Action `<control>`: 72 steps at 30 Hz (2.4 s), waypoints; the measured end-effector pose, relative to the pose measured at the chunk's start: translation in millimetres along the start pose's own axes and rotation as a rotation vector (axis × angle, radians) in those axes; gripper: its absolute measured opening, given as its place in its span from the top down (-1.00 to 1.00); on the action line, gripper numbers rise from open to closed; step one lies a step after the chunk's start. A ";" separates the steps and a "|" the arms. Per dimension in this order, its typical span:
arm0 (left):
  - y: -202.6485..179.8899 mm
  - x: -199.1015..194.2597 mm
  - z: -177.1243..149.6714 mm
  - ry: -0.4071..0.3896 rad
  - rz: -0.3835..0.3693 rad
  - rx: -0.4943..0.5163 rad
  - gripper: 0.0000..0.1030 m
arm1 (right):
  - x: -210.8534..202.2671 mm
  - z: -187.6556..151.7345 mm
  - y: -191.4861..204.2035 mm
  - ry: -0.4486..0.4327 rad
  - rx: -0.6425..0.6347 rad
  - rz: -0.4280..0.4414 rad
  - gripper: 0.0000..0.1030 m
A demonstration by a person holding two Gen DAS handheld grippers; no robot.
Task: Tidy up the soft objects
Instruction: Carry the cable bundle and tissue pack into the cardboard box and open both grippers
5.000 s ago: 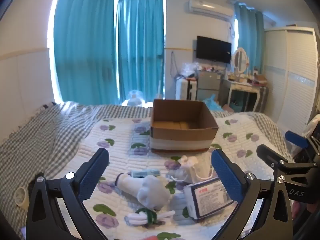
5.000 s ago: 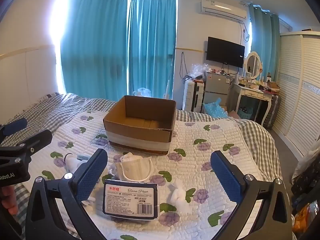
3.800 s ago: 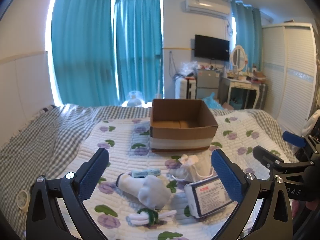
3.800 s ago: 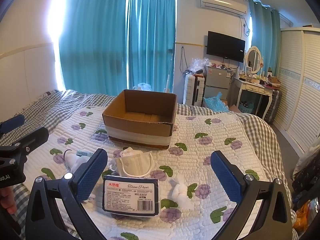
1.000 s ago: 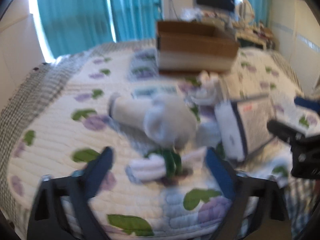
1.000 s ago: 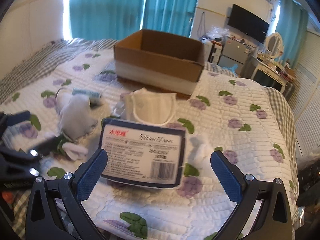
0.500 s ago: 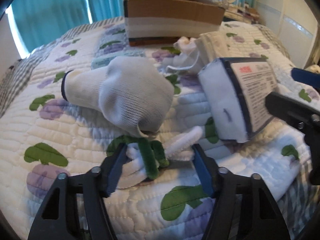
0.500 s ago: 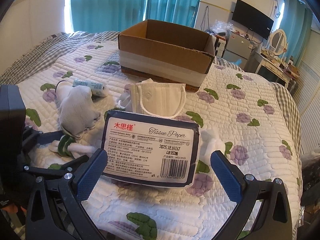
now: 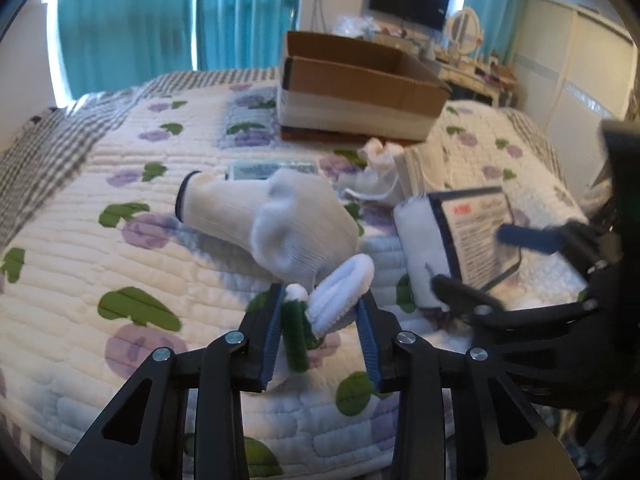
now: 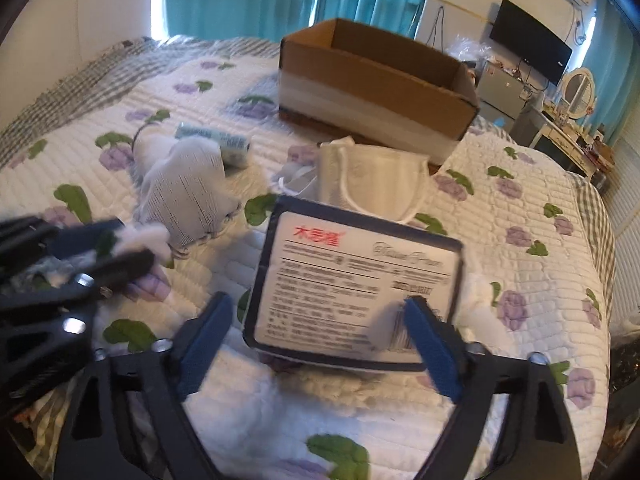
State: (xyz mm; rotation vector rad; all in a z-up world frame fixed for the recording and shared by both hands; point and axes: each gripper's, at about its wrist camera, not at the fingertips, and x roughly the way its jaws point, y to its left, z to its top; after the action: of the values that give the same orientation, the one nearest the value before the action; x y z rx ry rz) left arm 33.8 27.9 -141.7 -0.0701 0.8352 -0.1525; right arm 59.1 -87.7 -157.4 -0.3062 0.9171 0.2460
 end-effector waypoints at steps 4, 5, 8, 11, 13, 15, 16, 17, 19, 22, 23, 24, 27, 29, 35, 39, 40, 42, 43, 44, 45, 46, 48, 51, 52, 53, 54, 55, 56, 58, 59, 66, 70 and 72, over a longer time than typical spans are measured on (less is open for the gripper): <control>10.8 1.5 1.9 0.003 -0.038 -0.060 0.33 | 13.8 5.4 8.9 0.020 -0.019 -0.070 -0.43; 10.9 0.3 2.3 0.000 -0.041 -0.062 0.33 | 15.3 5.1 9.0 0.020 -0.020 -0.070 -0.41; 8.6 -0.9 3.1 -0.001 -0.037 -0.056 0.33 | 11.1 2.4 4.5 0.009 -0.002 -0.045 -0.13; 6.0 -2.9 3.7 0.001 -0.029 -0.053 0.33 | 1.2 1.2 2.7 -0.022 0.000 -0.019 0.34; 3.4 -6.7 4.9 -0.002 -0.019 -0.052 0.33 | -11.0 -0.1 1.6 -0.067 -0.002 -0.024 0.52; 1.2 -11.8 6.0 -0.008 -0.012 -0.051 0.34 | -22.7 -1.3 -2.4 -0.104 0.008 -0.025 0.62; -1.0 -15.4 7.0 -0.013 -0.010 -0.046 0.34 | -28.5 -2.2 -6.6 -0.120 0.021 -0.018 0.65; -3.4 -18.8 7.9 -0.021 -0.006 -0.042 0.34 | -34.7 -2.9 -11.7 -0.133 0.035 -0.012 0.68; -9.9 -26.4 10.6 -0.036 0.000 -0.028 0.34 | -44.6 -3.5 -18.7 -0.156 0.055 -0.001 0.71; -19.6 -36.7 16.2 -0.061 0.012 -0.006 0.34 | -60.7 -0.9 -25.9 -0.176 0.062 0.008 0.77; -22.7 -41.0 20.1 -0.071 0.017 0.001 0.34 | -65.0 -0.2 -27.3 -0.178 0.062 0.007 0.78; -25.3 -44.5 24.0 -0.081 0.019 0.008 0.34 | -71.0 1.0 -29.6 -0.187 0.065 0.014 0.79; -31.5 -55.3 35.7 -0.114 0.028 0.027 0.34 | -84.6 5.1 -33.6 -0.211 0.064 0.029 0.81; -35.4 -61.5 44.3 -0.133 0.028 0.038 0.34 | -93.1 9.4 -36.1 -0.224 0.055 0.036 0.81; -41.4 -68.3 75.4 -0.180 0.039 0.057 0.34 | -114.8 35.4 -47.7 -0.270 0.035 0.067 0.82; -41.3 -69.6 104.8 -0.219 0.028 0.058 0.34 | -131.4 67.7 -63.2 -0.331 0.028 0.057 0.82; -41.2 -68.8 112.1 -0.225 0.024 0.059 0.33 | -134.6 78.6 -67.4 -0.347 0.022 0.052 0.82; -41.2 -66.6 130.6 -0.245 0.027 0.062 0.33 | -137.6 103.6 -76.7 -0.374 0.014 0.040 0.83; -42.2 -65.0 141.7 -0.262 0.033 0.071 0.34 | -137.3 114.2 -80.4 -0.384 0.012 0.035 0.83; -42.7 -63.5 149.6 -0.274 0.039 0.078 0.34 | -135.8 129.4 -85.7 -0.400 0.011 0.034 0.83; -42.2 -61.8 156.6 -0.282 0.042 0.083 0.34 | -133.8 138.3 -88.9 -0.407 0.011 0.037 0.83; -41.5 -56.8 167.5 -0.288 0.043 0.085 0.33 | -130.0 152.1 -93.4 -0.418 0.013 0.041 0.83; -38.4 -48.3 181.3 -0.289 0.044 0.084 0.33 | -117.4 178.5 -100.2 -0.434 0.013 0.050 0.83; -33.3 -28.9 202.6 -0.289 0.070 0.099 0.33 | -91.0 209.5 -109.5 -0.441 0.030 0.071 0.83; -30.1 -19.0 210.3 -0.283 0.083 0.107 0.33 | -81.6 216.8 -111.7 -0.440 0.032 0.075 0.83; -27.3 -11.0 215.4 -0.275 0.087 0.109 0.33 | -68.0 225.9 -114.6 -0.437 0.037 0.081 0.83; -23.9 -2.6 219.8 -0.264 0.089 0.107 0.33 | -57.2 232.2 -117.3 -0.433 0.043 0.086 0.83; -20.2 6.2 223.7 -0.253 0.088 0.103 0.33 | -40.6 240.5 -120.8 -0.426 0.053 0.093 0.83; -15.9 16.8 227.0 -0.239 0.090 0.099 0.33 | -30.2 244.1 -122.7 -0.420 0.058 0.097 0.83; -10.6 35.1 231.7 -0.220 0.109 0.103 0.33 | -1.4 251.6 -124.0 -0.392 0.059 0.108 0.83; -8.1 45.0 232.6 -0.209 0.122 0.109 0.33 | 12.9 251.4 -123.2 -0.373 0.053 0.107 0.83; -4.3 77.1 233.6 -0.168 0.145 0.126 0.33 | 83.5 231.0 -115.3 -0.281 0.070 0.194 0.73; -9.6 83.0 232.9 -0.148 0.149 0.138 0.33 | 79.1 227.2 -121.4 -0.302 0.095 0.194 0.19; -14.3 83.3 234.9 -0.146 0.147 0.139 0.33 | 73.9 228.2 -132.1 -0.314 0.123 0.206 0.17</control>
State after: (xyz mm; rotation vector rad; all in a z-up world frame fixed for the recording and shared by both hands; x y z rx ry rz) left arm 261.8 0.7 -43.8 0.1090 0.6792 -0.0659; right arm 315.1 -122.2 -66.5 -0.0556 0.6486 0.4130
